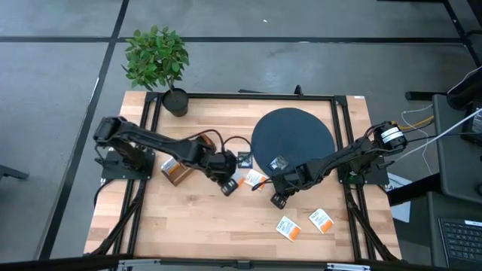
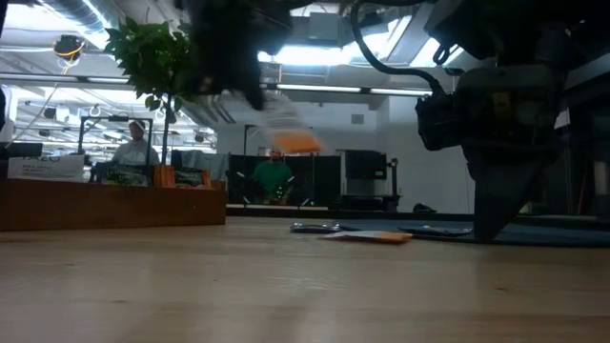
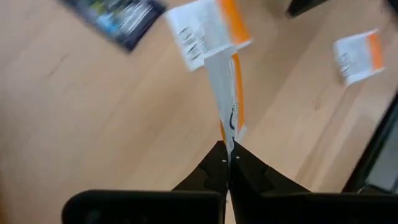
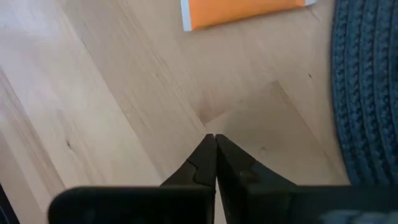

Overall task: Pick & Place Tea
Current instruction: Put the white tea bag into the left section of the wooden organizer

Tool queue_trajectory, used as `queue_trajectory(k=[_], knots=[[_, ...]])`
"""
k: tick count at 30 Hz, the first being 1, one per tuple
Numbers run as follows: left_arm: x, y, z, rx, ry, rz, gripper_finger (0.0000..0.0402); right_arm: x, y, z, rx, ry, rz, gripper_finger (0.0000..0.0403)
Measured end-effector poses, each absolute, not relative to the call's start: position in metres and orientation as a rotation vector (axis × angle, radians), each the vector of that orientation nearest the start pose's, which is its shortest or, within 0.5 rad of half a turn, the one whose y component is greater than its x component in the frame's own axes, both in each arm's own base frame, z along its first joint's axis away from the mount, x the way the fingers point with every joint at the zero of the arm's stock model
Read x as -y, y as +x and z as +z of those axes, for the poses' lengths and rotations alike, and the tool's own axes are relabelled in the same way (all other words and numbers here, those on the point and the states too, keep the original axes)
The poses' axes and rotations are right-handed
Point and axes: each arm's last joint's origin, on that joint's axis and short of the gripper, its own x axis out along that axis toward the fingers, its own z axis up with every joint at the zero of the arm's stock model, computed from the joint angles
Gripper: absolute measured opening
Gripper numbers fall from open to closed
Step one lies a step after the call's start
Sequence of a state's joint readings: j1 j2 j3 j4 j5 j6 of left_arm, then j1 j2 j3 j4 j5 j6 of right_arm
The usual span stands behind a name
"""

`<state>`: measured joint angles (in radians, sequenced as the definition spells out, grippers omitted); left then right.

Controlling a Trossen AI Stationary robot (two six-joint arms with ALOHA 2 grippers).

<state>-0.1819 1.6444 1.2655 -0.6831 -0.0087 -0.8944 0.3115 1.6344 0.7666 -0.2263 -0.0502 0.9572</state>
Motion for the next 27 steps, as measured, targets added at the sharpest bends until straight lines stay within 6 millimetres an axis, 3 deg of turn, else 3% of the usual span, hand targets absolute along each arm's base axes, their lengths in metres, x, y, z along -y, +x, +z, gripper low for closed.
queue_trajectory(k=[9,19,27], knots=[[0.062,0.302,0.258,-1.186,-0.658,0.383,0.0002,-0.089,0.272,0.133,-1.136,0.684,-0.201,0.0012],[0.065,0.298,0.258,-1.214,-0.664,0.374,0.0002,-0.089,0.272,0.133,-1.136,0.689,-0.199,0.0012],[0.055,0.260,0.286,-1.278,-0.653,0.409,0.0002,-0.089,0.272,0.133,-1.138,0.691,-0.197,0.0012]])
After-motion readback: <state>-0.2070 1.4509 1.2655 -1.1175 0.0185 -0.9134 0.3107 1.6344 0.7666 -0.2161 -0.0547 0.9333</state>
